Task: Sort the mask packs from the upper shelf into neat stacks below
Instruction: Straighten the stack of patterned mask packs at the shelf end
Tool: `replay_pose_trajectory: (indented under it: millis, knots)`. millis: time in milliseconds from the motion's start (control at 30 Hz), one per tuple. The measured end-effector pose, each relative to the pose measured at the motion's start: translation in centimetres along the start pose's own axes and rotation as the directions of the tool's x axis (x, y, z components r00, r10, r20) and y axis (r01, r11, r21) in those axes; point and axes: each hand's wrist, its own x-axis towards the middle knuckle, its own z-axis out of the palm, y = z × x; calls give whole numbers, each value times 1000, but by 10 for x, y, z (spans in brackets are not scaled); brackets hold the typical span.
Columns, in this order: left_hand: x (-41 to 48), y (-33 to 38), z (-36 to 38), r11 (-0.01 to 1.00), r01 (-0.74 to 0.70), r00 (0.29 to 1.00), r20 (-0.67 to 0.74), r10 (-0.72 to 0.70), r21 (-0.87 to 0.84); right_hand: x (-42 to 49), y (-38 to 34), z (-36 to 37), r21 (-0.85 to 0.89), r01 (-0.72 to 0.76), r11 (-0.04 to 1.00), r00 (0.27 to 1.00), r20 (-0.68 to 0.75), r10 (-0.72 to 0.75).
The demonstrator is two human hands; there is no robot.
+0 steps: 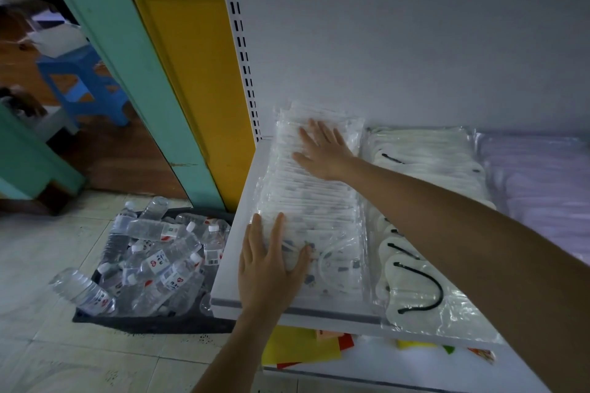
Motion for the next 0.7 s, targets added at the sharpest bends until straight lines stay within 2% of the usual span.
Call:
replay_pose_trajectory:
  millis: [67, 167, 267, 367, 467, 533, 633, 700]
  knots:
    - [-1, 2, -1, 1000, 12, 1000, 25, -12, -8, -6, -3, 4, 44, -10, 999, 1000, 11, 9]
    - [-4, 1, -4, 1000, 9, 1000, 28, -9, -6, -23, -21, 12, 153, -10, 988, 997, -69, 20]
    - [-7, -2, -3, 1000, -6, 1000, 15, 6, -17, -43, -38, 22, 126, 85, 988, 994, 51, -92]
    - [-10, -3, -5, 1000, -18, 1000, 19, 18, -20, -58, -39, 21, 153, 54, 987, 994, -100, -39]
    - [-10, -3, -7, 999, -6, 1000, 31, 7, -31, -79, -47, 22, 181, 71, 981, 996, -63, -60]
    - [-11, -2, -8, 999, -6, 1000, 29, 8, -48, -98, -49, 23, 190, 93, 977, 990, -123, -70]
    - [-7, -6, -9, 999, -26, 999, 30, 27, -40, -138, -34, 17, 331, 64, 941, 972, -233, 16]
    - [-4, -12, -8, 997, -77, 997, 4, 77, 27, -173, -16, 28, 311, 18, 950, 971, -233, 58]
